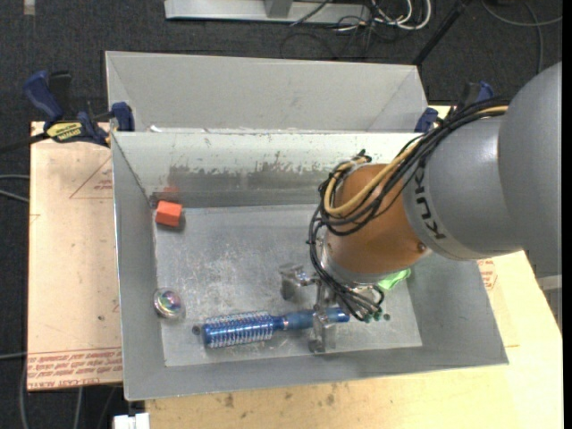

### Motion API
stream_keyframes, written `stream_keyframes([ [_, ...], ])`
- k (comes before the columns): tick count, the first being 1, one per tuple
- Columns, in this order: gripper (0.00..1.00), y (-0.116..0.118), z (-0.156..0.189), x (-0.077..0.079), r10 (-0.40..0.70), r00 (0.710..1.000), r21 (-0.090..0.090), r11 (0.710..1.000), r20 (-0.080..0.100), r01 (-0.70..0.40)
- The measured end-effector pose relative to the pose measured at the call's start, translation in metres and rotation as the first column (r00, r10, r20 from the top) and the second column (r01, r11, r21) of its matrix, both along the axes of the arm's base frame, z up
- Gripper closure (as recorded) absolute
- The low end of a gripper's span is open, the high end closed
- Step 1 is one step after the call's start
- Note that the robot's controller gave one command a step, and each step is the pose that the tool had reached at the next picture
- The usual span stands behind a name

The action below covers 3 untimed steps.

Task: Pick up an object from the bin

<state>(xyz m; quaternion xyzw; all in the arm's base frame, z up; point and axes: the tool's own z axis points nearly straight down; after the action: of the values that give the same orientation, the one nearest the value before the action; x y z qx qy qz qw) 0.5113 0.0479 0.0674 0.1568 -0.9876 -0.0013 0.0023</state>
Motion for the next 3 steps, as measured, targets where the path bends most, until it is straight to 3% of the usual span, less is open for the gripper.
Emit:
stream_keyframes([
  [1, 0.00, 0.001, 0.033, -0.009, -0.184, 0.983, 0.000, 0.983, 0.006, 0.184],
  [2, 0.00, 0.000, 0.041, -0.009, -0.277, 0.961, 0.000, 0.961, 0.006, 0.277],
  [3, 0.00, 0.001, 0.001, -0.005, -0.542, 0.840, -0.002, 0.840, 0.002, 0.542],
])
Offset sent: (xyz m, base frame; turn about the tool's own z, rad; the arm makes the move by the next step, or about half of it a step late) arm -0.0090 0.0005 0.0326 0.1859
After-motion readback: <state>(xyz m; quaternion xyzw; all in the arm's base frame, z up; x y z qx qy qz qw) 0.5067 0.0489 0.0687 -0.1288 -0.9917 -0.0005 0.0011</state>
